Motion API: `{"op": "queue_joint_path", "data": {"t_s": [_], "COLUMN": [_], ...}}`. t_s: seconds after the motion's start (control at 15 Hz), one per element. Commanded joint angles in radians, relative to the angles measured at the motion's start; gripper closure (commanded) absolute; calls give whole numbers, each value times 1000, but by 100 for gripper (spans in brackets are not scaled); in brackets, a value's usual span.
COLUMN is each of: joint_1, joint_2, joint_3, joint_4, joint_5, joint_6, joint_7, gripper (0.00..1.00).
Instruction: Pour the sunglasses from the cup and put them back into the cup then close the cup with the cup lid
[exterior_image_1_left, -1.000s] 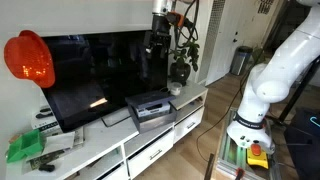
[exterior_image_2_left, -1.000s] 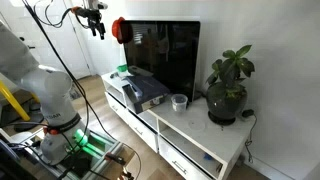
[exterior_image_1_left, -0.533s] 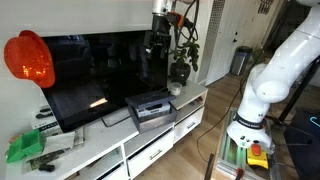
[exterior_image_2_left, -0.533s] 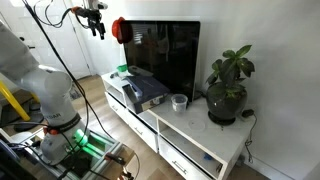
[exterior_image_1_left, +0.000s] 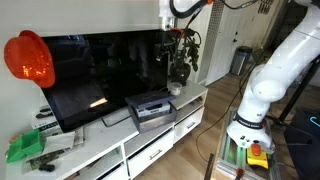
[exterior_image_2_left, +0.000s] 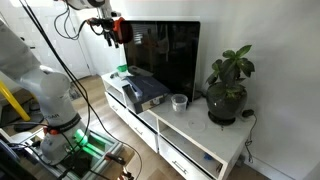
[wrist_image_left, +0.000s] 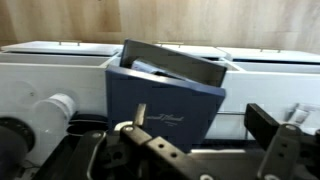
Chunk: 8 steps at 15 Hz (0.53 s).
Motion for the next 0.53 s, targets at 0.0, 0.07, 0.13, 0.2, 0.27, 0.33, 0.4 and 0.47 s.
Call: {"op": "queue_joint_path", "data": {"t_s": [0.0, 0.07, 0.13, 0.2, 0.27, 0.33, 0.4, 0.47], "joint_1": [-63, -76, -91, -102, -121, -135, -114, -122], "joint_2": [10, 14, 21, 23, 28, 22, 42, 44], "joint_3": [-61, -82, -107, -128, -142, -141, -140, -148], "joint_4": [-106, -133, -158, -185, -210, -237, -183, -196], "joint_5": [-171, -203, -213, -225, -252, -292, -237, -243], "joint_6": [134, 182, 231, 277, 336, 398, 312, 332], "joint_7": [-78, -105, -124, -142, -131, -102, -125, -126], "gripper": [0, 0, 0, 0, 0, 0, 0, 0]}}
